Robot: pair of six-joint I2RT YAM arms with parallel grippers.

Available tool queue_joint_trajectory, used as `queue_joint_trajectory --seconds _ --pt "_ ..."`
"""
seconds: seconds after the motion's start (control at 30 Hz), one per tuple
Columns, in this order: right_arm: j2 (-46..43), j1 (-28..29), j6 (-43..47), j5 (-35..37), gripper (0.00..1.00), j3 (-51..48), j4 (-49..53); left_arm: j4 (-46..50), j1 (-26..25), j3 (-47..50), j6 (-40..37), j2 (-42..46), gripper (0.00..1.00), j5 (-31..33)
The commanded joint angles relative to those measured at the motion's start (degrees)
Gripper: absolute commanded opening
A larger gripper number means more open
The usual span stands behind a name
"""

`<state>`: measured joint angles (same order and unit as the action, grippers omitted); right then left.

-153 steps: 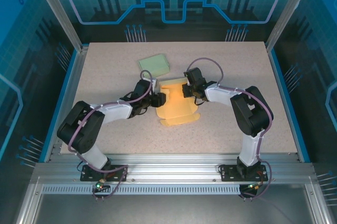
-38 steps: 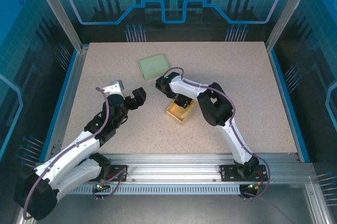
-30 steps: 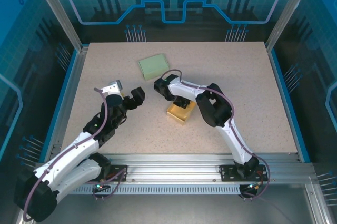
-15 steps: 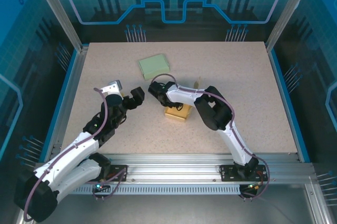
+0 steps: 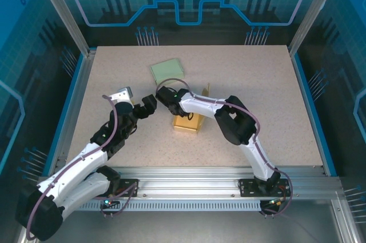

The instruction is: Fold the paper box

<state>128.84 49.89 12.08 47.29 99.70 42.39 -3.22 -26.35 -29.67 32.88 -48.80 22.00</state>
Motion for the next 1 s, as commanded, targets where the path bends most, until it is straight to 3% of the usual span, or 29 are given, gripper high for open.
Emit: queue_joint_trajectory --seconds 0.0,0.2,0.4,0.5,0.57,0.7,0.87,0.97 --pt "-5.2 1.7 0.9 -0.4 0.59 0.5 0.7 0.7 0.5 -1.1 -1.4 0.0 0.98 -0.4" --pt "-12.0 2.4 -3.1 -0.2 0.59 3.9 3.8 1.6 1.0 -1.0 -1.7 0.1 0.96 -0.3" --pt "-26.8 3.6 -20.0 0.3 0.68 2.4 10.5 3.0 1.8 -2.4 -3.0 -4.1 0.93 -2.4" --pt "-37.7 5.0 -28.5 0.5 0.83 -5.6 10.5 2.2 1.9 -3.4 -4.0 -8.3 0.87 -6.0" --pt "-45.6 5.4 -35.0 -0.6 1.00 -12.6 9.6 2.2 1.9 -4.6 -5.6 -12.3 0.83 -9.0" --pt "-58.1 4.8 -44.1 -3.4 1.00 -25.3 8.6 4.6 1.9 -7.7 -9.1 -21.1 0.62 -12.9" --pt "-69.1 1.4 -58.1 -1.3 1.00 -36.9 13.0 1.9 1.5 -9.0 -9.5 -31.8 0.50 -18.0" --pt "-74.2 -2.8 -62.6 -4.0 1.00 -42.6 12.6 1.1 0.3 -9.0 -9.0 -36.1 0.49 -18.1"
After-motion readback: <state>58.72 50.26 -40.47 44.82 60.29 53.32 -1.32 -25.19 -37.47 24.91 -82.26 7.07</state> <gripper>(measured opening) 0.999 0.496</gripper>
